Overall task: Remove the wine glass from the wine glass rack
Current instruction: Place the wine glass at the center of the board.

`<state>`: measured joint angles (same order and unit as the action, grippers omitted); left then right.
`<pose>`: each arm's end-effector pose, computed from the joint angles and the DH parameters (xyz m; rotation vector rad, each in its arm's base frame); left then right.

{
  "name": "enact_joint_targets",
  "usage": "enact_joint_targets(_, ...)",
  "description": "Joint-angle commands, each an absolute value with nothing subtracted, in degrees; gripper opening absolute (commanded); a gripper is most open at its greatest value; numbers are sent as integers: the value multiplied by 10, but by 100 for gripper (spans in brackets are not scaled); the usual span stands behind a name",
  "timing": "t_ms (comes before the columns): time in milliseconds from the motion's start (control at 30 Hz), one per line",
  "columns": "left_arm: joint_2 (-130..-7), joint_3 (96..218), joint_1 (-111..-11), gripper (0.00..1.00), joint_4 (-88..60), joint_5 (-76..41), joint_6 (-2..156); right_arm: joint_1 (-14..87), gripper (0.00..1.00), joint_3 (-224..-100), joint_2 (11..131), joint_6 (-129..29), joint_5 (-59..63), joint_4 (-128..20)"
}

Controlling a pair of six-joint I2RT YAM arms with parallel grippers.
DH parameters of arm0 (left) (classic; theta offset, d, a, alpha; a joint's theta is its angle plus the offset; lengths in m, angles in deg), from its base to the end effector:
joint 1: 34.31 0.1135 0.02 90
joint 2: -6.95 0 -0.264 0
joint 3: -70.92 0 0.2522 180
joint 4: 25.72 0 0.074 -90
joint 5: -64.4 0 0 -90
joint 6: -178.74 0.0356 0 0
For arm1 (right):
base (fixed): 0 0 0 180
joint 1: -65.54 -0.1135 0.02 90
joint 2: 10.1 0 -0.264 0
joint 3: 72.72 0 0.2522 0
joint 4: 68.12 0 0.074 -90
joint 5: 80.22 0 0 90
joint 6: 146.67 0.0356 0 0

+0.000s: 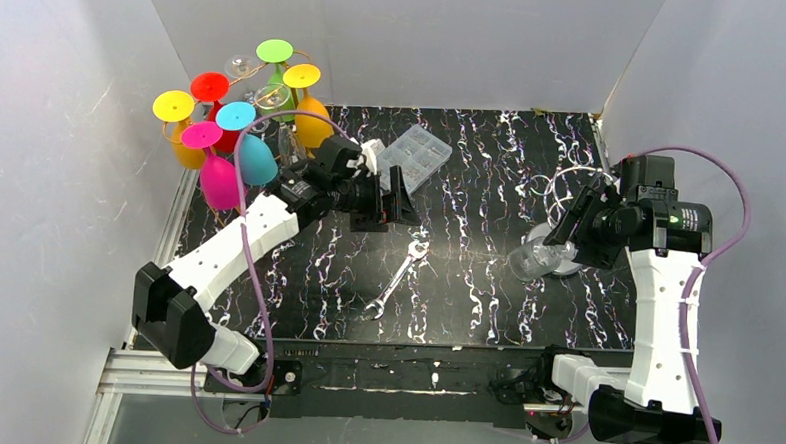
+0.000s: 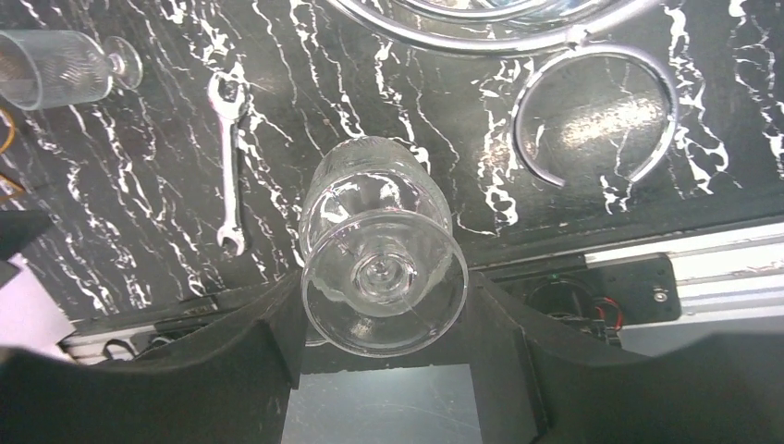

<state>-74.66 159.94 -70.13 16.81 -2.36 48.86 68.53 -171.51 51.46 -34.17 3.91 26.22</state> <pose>0.2503 -0.1980 0.3458 0.1690 2.3783 -1.1403 0.1545 -0.0044 0.4063 0.5313 2.5259 0.2595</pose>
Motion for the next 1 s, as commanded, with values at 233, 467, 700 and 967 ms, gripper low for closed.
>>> enact_joint_targets(233, -732, 1481, -699, 84, -112, 109, 299, 669, 54, -1749, 535, -278, -42, 179)
enact_joint_targets(467, -761, 1464, -697, 76, -208, 135, 247, 554, 54, -1757, 562, -200, 5, 122)
enact_joint_targets(700, -816, 1405, -681, 56, -398, 179, 128, 487, 55, -1813, 625, -146, 6, 71)
enact_joint_targets(967, -886, 1363, -675, 47, -683, 193, -49, 466, 55, -1820, 651, -107, -30, 19)
